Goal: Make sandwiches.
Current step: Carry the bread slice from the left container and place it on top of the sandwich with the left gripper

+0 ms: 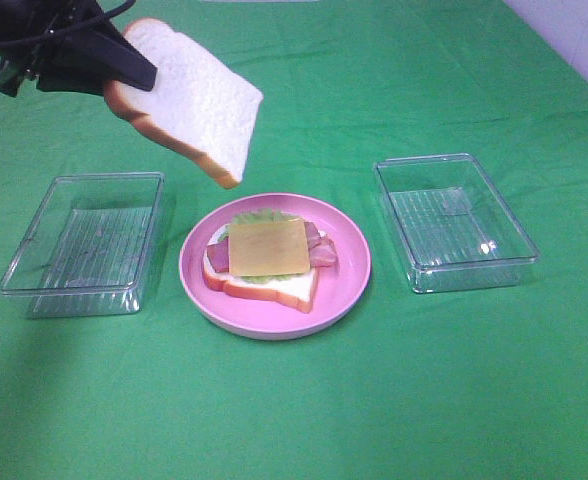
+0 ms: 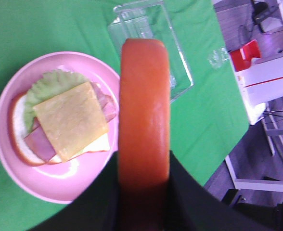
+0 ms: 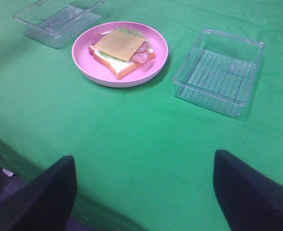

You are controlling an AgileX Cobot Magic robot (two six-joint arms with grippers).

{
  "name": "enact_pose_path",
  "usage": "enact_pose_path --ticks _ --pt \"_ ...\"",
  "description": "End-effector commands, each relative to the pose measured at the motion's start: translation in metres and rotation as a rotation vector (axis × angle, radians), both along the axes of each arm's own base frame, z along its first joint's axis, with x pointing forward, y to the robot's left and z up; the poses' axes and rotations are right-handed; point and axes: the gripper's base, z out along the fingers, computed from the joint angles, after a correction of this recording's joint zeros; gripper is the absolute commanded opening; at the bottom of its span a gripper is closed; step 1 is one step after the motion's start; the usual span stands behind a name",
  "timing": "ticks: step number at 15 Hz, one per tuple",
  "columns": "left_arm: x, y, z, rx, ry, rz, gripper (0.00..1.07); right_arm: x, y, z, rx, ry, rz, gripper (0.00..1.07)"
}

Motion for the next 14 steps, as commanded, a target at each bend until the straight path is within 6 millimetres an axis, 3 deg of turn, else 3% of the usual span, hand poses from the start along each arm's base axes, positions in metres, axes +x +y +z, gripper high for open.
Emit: enact_pose_path --ticks 1,4,8,14 --pt "0.002 -0.004 -0.015 -0.076 0.010 -0.006 0.00 0.001 0.001 0.001 0.000 -0.013 0.004 0.75" --pt "0.006 -0.012 -0.051 -0.117 0.097 -0.017 0.00 0.001 0.001 0.001 0.000 -0.013 0.004 0.75" --pt "0.010 -0.042 -0.097 -0.069 0.158 -0.065 0.00 0.001 0.001 0.001 0.000 -0.013 0.004 0.75" --pt "0.010 -0.038 -0.123 -0.038 0.213 0.042 0.00 0.001 0.000 0.001 0.000 -0.013 0.003 0.75"
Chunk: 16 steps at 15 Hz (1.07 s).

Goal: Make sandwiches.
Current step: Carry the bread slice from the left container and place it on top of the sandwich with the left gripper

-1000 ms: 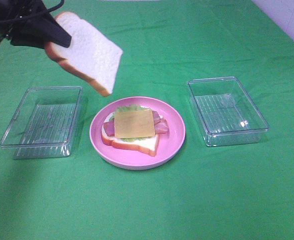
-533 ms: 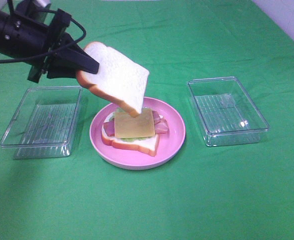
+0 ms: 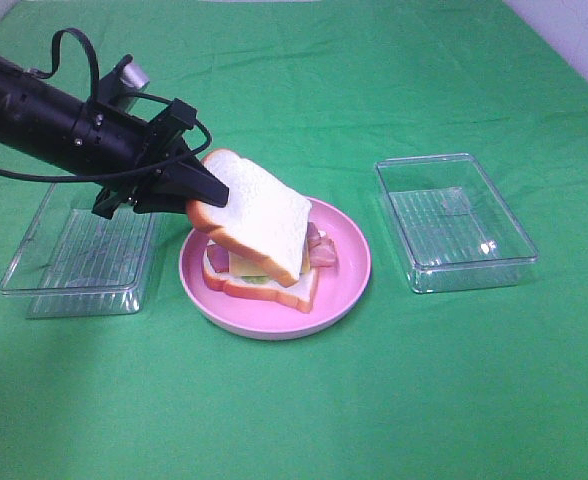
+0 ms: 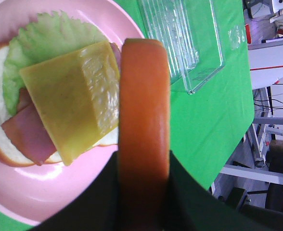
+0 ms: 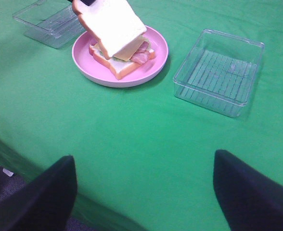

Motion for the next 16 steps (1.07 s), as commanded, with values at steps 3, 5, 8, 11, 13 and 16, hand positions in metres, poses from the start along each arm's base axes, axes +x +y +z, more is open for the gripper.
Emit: enact_pose_path --ticks 3,5,8,11,13,16 --pt "0.002 -0.002 -0.003 -0.035 0.015 0.057 0.00 0.001 0.000 0.001 -0.002 -0.014 0.001 0.75" --pt "0.001 -0.005 -0.003 -0.035 0.015 0.043 0.00 0.001 0.000 0.001 -0.002 -0.014 0.001 0.75" --pt "-0.002 -0.015 -0.005 -0.023 0.006 0.026 0.00 0.001 0.000 0.001 -0.002 -0.014 0.001 0.75" --pt "-0.002 -0.019 -0.010 -0.003 0.002 0.033 0.00 0.001 0.000 0.001 -0.002 -0.014 0.001 0.75" --pt "-0.001 -0.019 -0.014 0.005 0.006 0.036 0.00 0.001 0.000 0.001 -0.002 -0.014 0.001 0.75" --pt "-0.001 -0.019 -0.022 0.010 0.033 0.035 0.00 0.001 0.000 0.001 -0.002 -0.014 0.001 0.75"
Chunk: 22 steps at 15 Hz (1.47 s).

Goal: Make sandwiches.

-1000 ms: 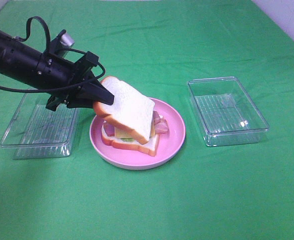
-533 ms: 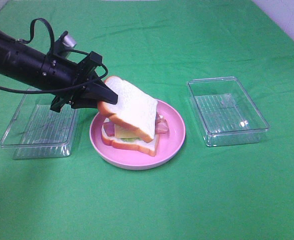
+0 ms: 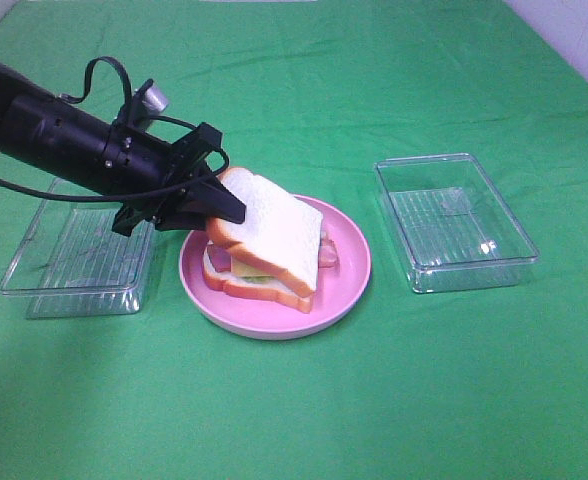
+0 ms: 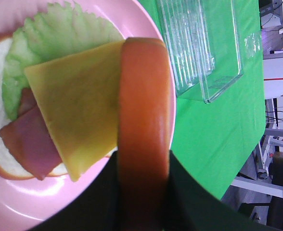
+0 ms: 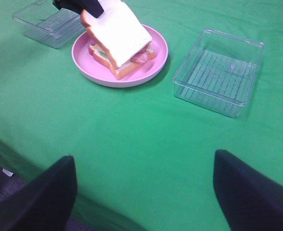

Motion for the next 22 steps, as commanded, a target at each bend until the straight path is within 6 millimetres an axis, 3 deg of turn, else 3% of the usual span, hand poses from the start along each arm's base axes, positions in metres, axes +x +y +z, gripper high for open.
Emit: enact_pose_path --ticks 1,3,7,9,16,19,22 --pt "-0.001 -0.002 -0.004 -0.012 0.021 0.000 0.00 0.001 0.000 0.001 -0.002 -0.014 0.001 0.75" --pt "-0.001 -0.002 -0.004 -0.010 0.021 0.000 0.11 0.001 0.000 0.001 -0.002 -0.014 0.001 0.75" --pt "-0.003 -0.003 -0.004 -0.018 0.030 -0.018 0.60 0.001 0.000 0.001 -0.002 -0.014 0.001 0.75" --pt "-0.004 -0.001 0.002 0.001 0.007 -0.037 0.76 0.001 0.000 0.001 -0.002 -0.014 0.001 0.75" --pt "-0.010 0.018 0.034 0.244 -0.106 -0.062 0.81 0.001 0.000 0.001 -0.001 -0.014 0.001 0.75" --pt "-0.018 0.028 0.064 0.342 -0.212 -0.097 0.81 0.001 0.000 0.001 -0.001 -0.014 0.001 0.75" --pt "-0.041 0.039 0.116 0.409 -0.309 -0.102 0.81 0.001 0.000 0.001 0.000 -0.013 0.001 0.75"
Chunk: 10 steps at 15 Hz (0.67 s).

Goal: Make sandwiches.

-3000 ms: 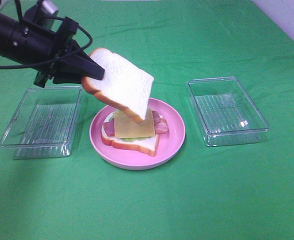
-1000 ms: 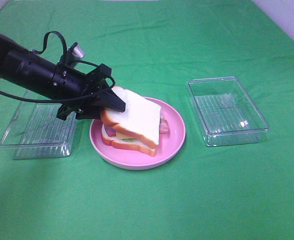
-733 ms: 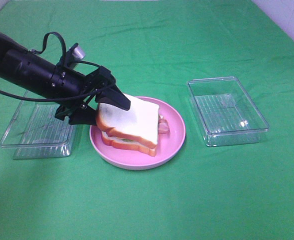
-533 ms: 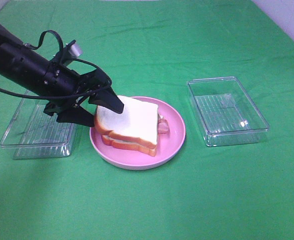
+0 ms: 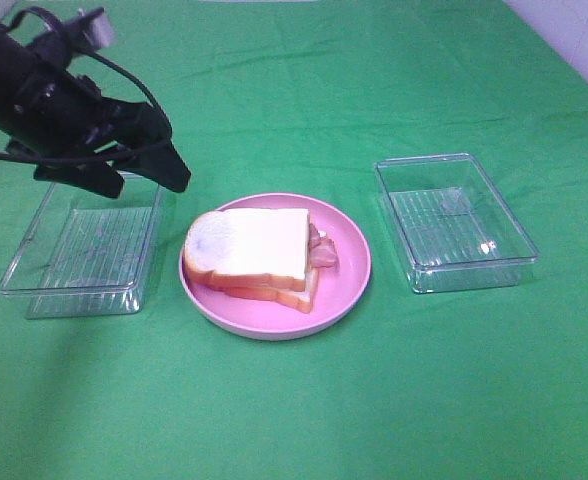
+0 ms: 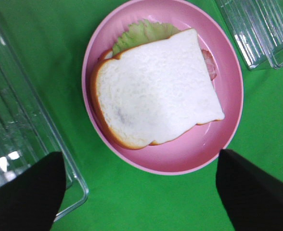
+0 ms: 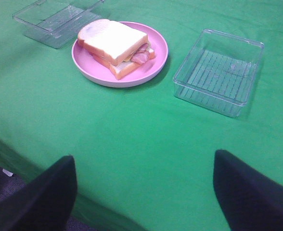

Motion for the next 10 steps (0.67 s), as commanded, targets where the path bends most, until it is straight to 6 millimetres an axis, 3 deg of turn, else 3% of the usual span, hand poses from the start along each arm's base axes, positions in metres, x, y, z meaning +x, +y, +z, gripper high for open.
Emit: enact_pose_path --ticks 1,3,4,10 --pt "-0.024 0.011 0.045 0.049 -0.079 -0.010 0.81 0.001 0.000 0.001 0.000 -0.013 0.001 0.75" --pt "-0.054 0.025 0.085 0.117 -0.172 -0.020 0.81 0.001 0.000 0.001 0.000 -0.013 0.001 0.75" --pt "-0.084 0.038 0.115 0.155 -0.220 0.021 0.81 0.001 0.000 0.001 0.000 -0.013 0.001 0.75" --pt "-0.176 0.064 0.171 0.159 -0.349 0.016 0.81 0.001 0.000 0.001 0.001 -0.013 0.000 0.75"
